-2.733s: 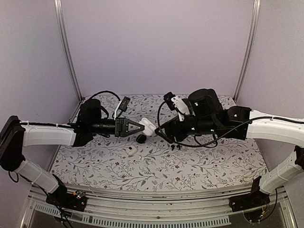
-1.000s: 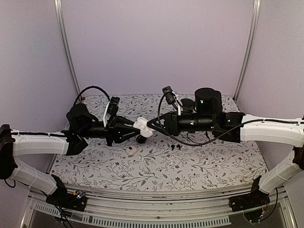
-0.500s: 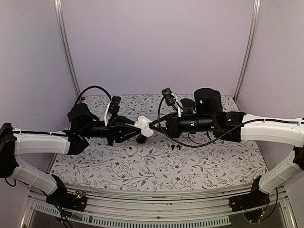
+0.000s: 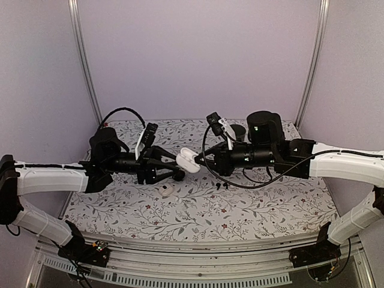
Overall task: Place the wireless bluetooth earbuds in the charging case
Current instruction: Adjust the charging case.
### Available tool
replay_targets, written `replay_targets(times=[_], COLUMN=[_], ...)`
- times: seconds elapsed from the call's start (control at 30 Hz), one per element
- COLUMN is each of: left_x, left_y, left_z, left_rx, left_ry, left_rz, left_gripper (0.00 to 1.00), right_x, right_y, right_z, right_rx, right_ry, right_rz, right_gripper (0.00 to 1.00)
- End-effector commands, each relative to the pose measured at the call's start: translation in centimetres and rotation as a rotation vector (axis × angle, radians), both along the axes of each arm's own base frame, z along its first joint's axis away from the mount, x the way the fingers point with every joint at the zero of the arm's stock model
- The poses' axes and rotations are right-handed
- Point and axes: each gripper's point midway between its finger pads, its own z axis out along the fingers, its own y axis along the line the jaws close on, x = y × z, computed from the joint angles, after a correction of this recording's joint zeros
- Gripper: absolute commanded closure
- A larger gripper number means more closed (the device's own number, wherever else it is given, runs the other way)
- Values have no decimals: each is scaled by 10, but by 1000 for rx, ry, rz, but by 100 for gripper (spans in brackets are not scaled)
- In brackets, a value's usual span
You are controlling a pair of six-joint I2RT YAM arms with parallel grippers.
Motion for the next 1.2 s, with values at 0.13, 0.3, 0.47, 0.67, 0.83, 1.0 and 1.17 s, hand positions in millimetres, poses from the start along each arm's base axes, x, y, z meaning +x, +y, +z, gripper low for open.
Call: replay_targets(times=[0.13,0.3,0.47,0.67,0.83,1.0,1.17], left_x=[0,3,0,-4,-6,-7,-8], left_y=[-8,-13,-14,-14,-13,-13,-13], left_z=[2,-3,-2,-2,1,2,1], left_rx=[39,66,66,65,51,45,45], left_ry=[23,56,62,62,67,68,73], left_rz=[-51,-73,-104,-128,-139,-144,-149], left_gripper=[54,56,59,66,64,66,76], right_x=[1,-3,-3,-5,-7,-7,-5], right_y=[-7,-5,-3,-2,2,3,2], right_z=[15,13,13,12,4,4,5], right_rx=[-104,-149,-190,-198,-213,-213,-209], right_ry=[-160,-198,-227,-232,-217,-216,-216], right_rz=[-13,-8,-1,18,47,47,32], right_gripper=[96,96,96,96,96,96,96])
